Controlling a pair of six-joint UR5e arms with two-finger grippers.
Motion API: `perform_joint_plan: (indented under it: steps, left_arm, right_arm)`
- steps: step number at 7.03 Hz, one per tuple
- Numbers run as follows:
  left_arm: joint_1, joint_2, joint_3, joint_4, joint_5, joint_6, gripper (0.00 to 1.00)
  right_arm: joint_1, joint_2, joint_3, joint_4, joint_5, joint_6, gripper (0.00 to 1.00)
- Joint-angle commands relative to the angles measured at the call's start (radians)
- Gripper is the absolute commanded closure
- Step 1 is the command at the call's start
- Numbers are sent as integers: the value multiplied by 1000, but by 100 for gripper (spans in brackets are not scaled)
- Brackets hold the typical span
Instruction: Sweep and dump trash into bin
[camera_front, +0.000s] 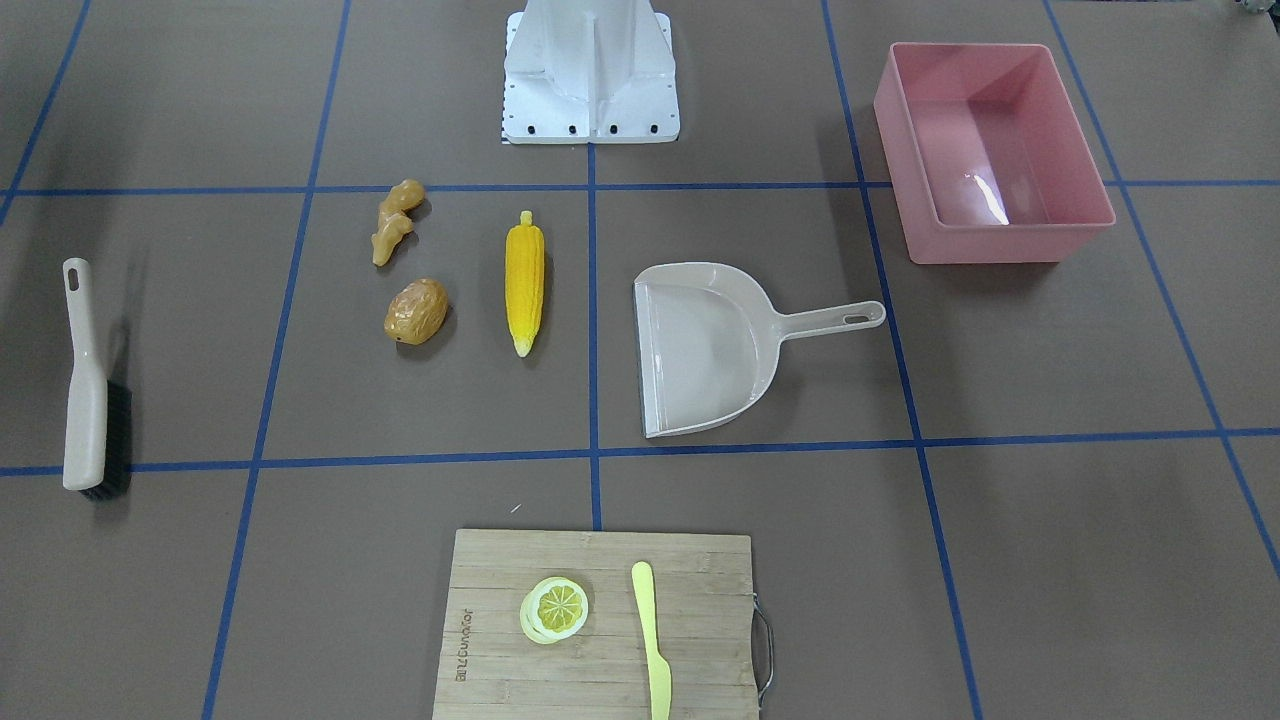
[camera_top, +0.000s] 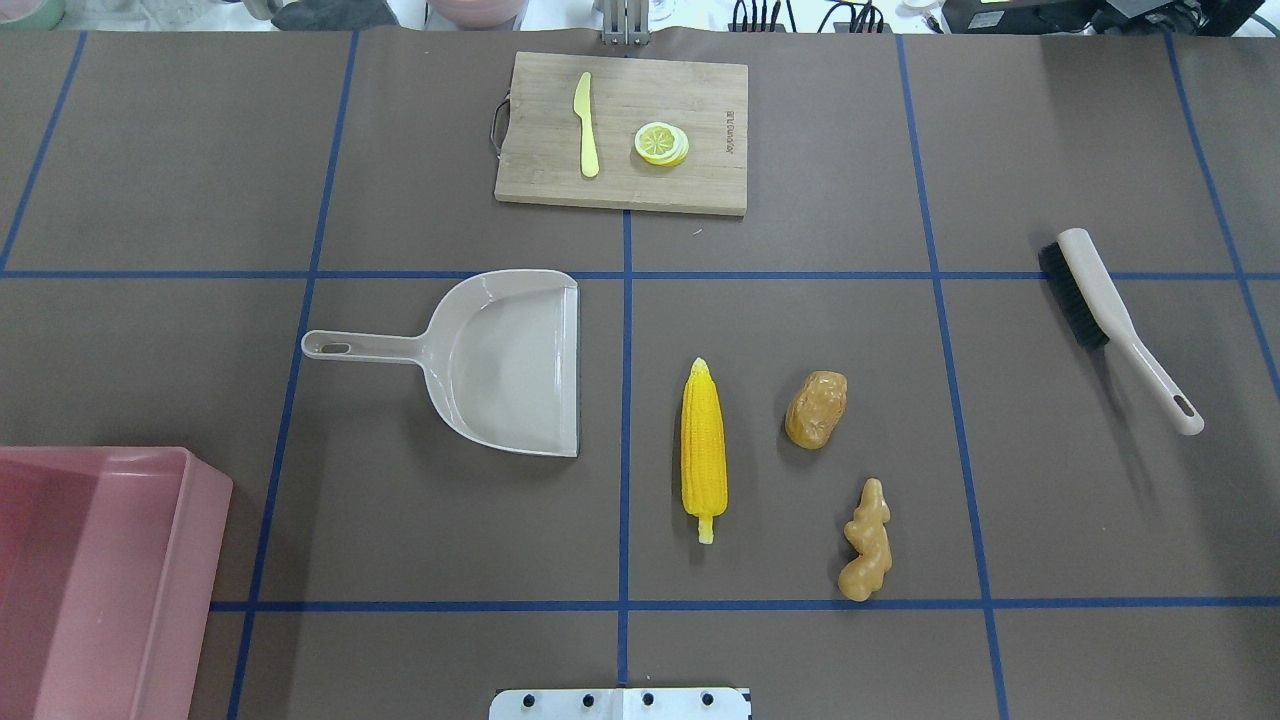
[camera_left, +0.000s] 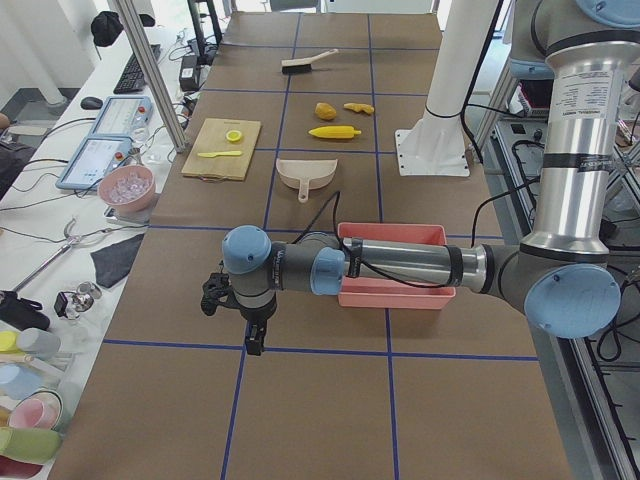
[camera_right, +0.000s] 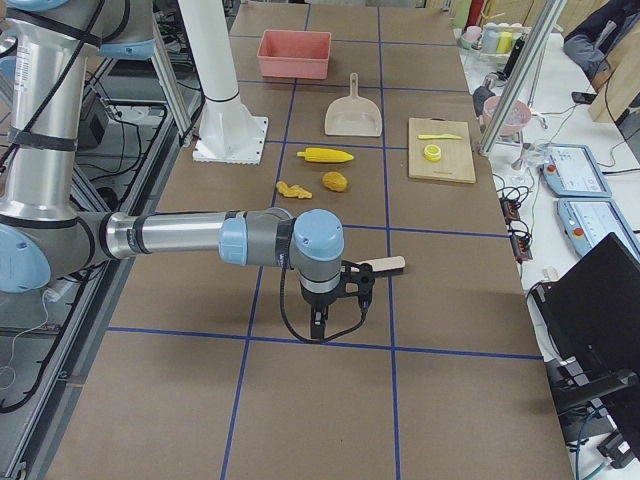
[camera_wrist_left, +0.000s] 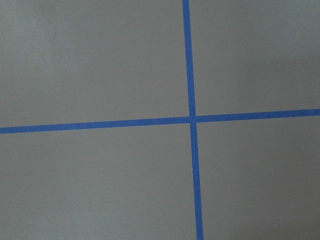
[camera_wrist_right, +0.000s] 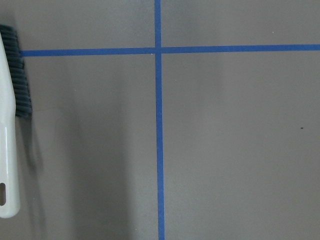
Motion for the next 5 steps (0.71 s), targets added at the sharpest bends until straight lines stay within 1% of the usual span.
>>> perform_joint_plan:
  steps: [1,5]
  left_arm:
    - [0,0,0,0,1,0,2]
    - [0,0,1,0,1,1,2]
  right_arm:
    - [0,1,6,9,3,-7,0]
    - [0,-1,-1,14,-4,-9,0]
